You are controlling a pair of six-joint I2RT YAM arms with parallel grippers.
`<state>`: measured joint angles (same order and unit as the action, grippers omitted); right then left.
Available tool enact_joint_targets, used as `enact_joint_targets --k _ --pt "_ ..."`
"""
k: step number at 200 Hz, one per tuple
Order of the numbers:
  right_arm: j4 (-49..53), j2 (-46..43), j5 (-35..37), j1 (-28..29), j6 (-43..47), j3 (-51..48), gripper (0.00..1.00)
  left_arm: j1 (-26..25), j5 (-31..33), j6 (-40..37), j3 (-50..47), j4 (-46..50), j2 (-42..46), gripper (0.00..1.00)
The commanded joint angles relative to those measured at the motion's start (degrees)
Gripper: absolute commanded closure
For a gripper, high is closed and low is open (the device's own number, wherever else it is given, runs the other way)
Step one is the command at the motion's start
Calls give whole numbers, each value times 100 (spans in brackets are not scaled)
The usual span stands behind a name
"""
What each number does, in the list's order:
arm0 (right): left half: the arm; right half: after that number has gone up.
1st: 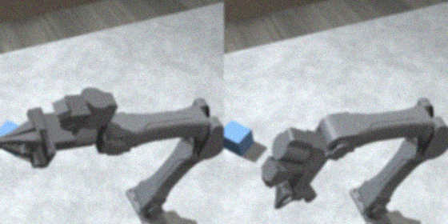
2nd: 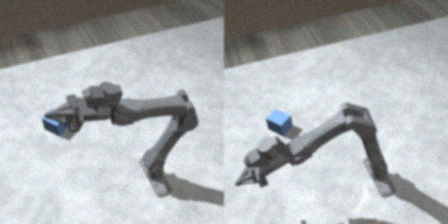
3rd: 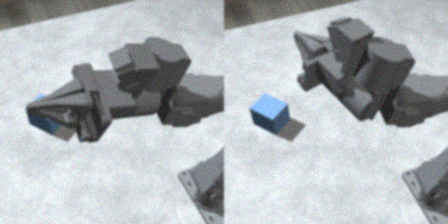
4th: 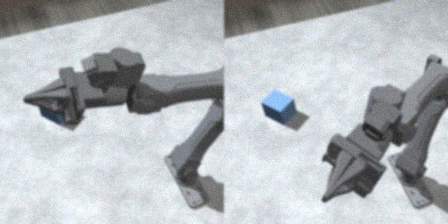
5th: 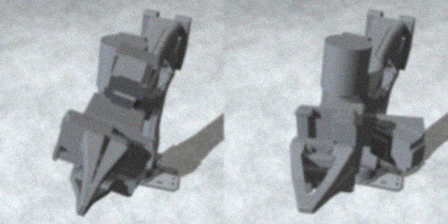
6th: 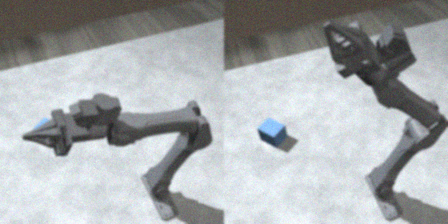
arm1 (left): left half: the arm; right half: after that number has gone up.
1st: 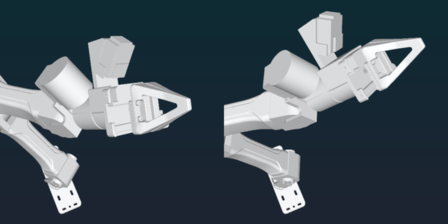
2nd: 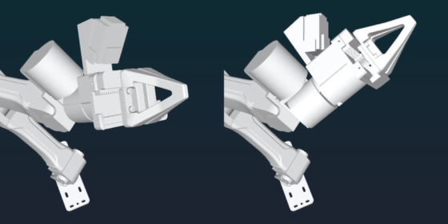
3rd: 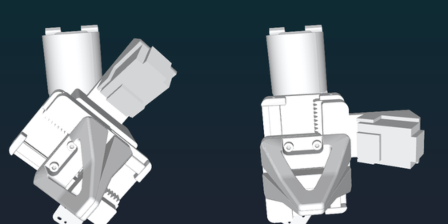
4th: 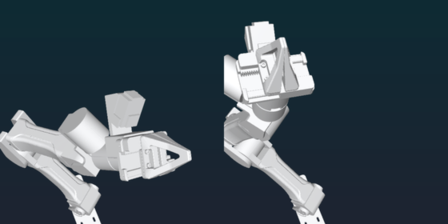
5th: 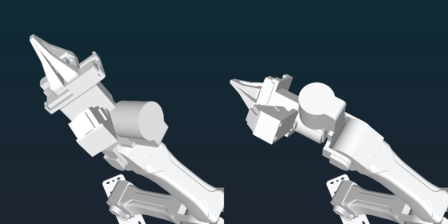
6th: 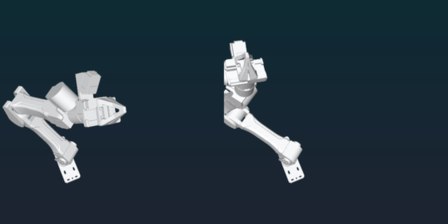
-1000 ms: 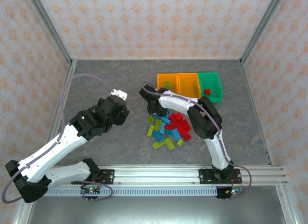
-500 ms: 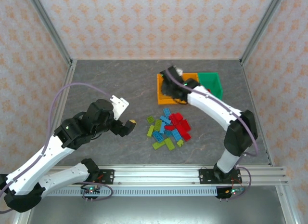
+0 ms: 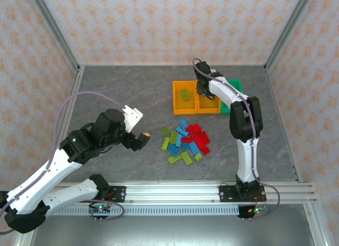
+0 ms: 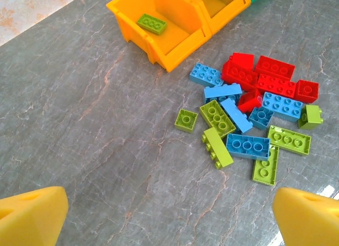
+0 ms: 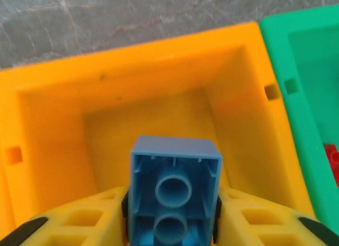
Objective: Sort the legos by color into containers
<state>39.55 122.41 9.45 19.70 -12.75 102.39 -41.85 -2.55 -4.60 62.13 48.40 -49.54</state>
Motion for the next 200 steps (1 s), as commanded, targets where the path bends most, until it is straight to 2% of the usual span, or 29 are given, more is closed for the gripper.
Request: enact_joint_targets --k 1,33,48,89,122,169,200 --pt "145 -574 171 16 -69 62 52 54 99 -95 -43 -25 25 0" --pt "-142 -1720 127 42 -312 -983 46 54 160 -116 -43 -28 -3 0" --pt "-139 -2255 -278 140 -365 -1485 46 54 181 -113 -34 -22 -21 0" --pt "-439 -3255 -1210 1099 -137 -3039 47 54 195 -114 -51 -16 -21 0" --pt "-208 -2831 -1518 1819 385 -3200 47 56 121 -129 -44 -53 -77 0" --pt "-147 -2237 -1475 1903 722 -3145 37 56 192 -111 -38 -16 -109 0" --pt "-227 -1886 -1567 1897 887 -3095 39 63 200 -129 -47 -17 -140 0"
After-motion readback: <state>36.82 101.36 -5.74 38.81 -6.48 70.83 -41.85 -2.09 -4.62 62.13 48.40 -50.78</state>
